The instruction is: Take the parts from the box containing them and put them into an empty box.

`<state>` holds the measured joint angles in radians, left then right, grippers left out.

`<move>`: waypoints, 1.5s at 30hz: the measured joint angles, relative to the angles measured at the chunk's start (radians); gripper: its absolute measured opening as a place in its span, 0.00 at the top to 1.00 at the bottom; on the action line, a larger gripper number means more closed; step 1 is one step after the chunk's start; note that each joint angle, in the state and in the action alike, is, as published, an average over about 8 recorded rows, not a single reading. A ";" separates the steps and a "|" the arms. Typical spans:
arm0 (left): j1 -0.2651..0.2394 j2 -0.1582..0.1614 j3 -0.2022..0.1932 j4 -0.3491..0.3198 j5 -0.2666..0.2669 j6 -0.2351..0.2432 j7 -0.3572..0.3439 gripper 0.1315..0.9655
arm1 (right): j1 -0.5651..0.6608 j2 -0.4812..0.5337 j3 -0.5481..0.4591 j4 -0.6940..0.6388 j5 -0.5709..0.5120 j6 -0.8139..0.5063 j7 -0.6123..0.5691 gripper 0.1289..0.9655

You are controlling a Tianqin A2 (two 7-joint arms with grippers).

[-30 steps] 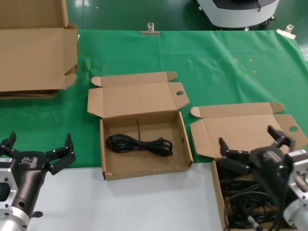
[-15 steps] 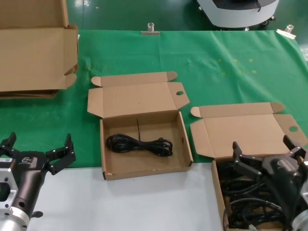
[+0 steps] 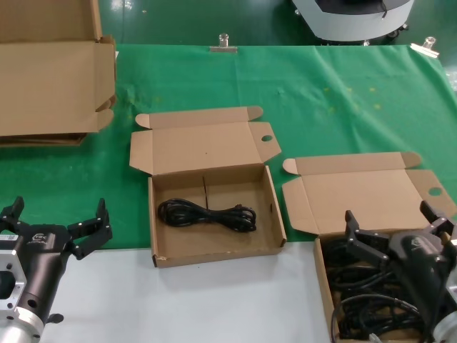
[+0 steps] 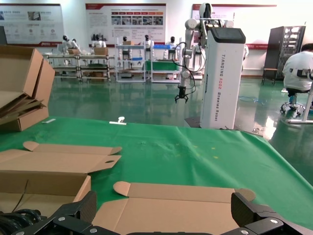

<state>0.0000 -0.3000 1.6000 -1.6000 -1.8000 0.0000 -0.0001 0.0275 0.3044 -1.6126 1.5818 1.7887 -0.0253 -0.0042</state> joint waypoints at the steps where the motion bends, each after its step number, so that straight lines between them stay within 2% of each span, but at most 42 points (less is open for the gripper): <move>1: 0.000 0.000 0.000 0.000 0.000 0.000 0.000 0.00 | 0.000 0.000 0.000 0.000 0.000 0.000 0.000 0.00; 45: 0.000 0.000 0.000 0.000 0.000 0.000 0.000 0.00 | 0.000 0.000 0.000 0.000 0.000 0.000 0.000 0.00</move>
<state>0.0000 -0.3000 1.6000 -1.6000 -1.8000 0.0000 0.0000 0.0275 0.3044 -1.6126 1.5817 1.7887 -0.0253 -0.0042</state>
